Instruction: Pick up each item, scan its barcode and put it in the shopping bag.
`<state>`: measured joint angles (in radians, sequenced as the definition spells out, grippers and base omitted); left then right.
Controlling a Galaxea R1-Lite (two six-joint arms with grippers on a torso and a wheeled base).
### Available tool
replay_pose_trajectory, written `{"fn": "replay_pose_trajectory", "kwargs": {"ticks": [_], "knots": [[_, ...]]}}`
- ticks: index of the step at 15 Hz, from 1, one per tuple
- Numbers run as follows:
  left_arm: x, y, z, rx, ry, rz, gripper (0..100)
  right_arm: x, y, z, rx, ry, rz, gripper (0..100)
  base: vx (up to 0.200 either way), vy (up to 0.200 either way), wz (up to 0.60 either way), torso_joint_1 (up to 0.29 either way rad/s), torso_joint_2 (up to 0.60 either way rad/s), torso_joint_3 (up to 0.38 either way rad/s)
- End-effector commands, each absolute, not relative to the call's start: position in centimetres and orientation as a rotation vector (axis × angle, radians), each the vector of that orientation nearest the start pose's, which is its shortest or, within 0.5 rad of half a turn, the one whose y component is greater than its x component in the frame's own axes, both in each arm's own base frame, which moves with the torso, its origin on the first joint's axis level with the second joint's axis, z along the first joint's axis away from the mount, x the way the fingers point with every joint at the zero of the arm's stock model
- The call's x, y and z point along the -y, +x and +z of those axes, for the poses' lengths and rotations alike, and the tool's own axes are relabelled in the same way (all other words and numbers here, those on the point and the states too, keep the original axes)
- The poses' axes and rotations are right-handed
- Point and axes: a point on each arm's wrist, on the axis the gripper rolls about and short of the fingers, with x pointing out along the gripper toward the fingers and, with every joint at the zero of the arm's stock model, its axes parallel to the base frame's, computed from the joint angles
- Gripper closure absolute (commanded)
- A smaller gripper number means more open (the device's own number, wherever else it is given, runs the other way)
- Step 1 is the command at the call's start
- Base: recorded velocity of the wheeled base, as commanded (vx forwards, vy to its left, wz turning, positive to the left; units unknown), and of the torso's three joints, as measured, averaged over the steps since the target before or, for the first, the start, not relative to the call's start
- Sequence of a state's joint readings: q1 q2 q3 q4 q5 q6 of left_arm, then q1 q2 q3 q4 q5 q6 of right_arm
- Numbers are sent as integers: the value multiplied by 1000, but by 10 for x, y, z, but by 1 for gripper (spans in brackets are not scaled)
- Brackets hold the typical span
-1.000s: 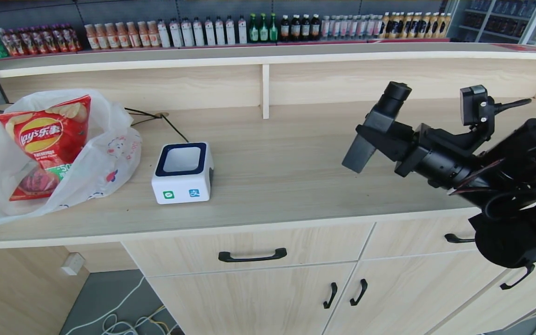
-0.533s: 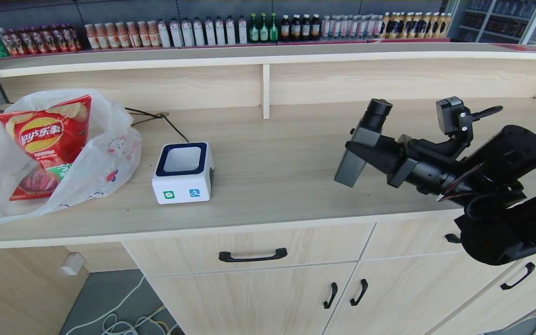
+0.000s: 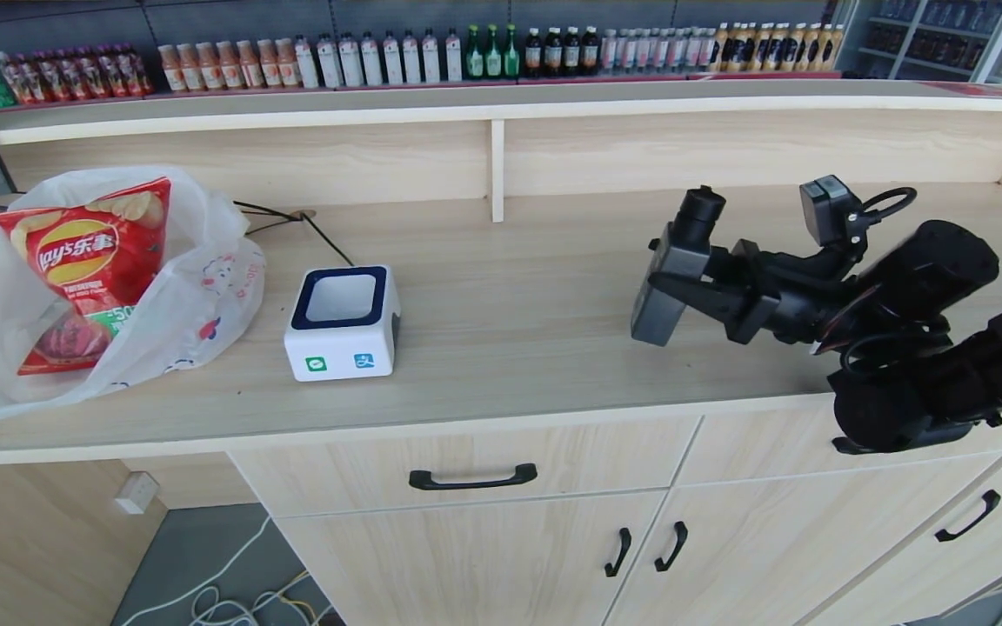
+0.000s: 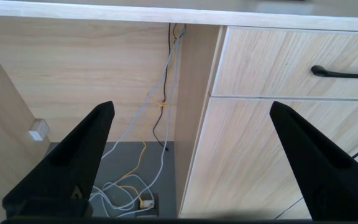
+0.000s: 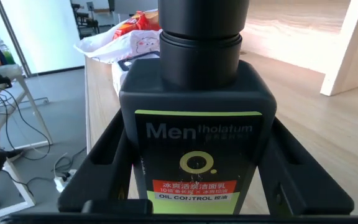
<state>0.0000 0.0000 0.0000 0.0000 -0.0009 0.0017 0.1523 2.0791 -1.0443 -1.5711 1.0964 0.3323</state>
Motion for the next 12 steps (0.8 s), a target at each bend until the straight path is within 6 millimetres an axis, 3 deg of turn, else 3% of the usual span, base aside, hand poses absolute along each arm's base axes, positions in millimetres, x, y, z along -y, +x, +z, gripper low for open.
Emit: {"fn": "replay_pose_trajectory", "kwargs": {"ticks": [1, 12], "knots": [[0, -23, 75, 0, 2, 0, 0, -70, 378, 186, 274, 6, 1301, 100, 0, 0, 0, 0, 0, 0], [0, -23, 75, 0, 2, -2, 0, -61, 388, 172, 249, -7, 1301, 100, 0, 0, 0, 0, 0, 0]]}}
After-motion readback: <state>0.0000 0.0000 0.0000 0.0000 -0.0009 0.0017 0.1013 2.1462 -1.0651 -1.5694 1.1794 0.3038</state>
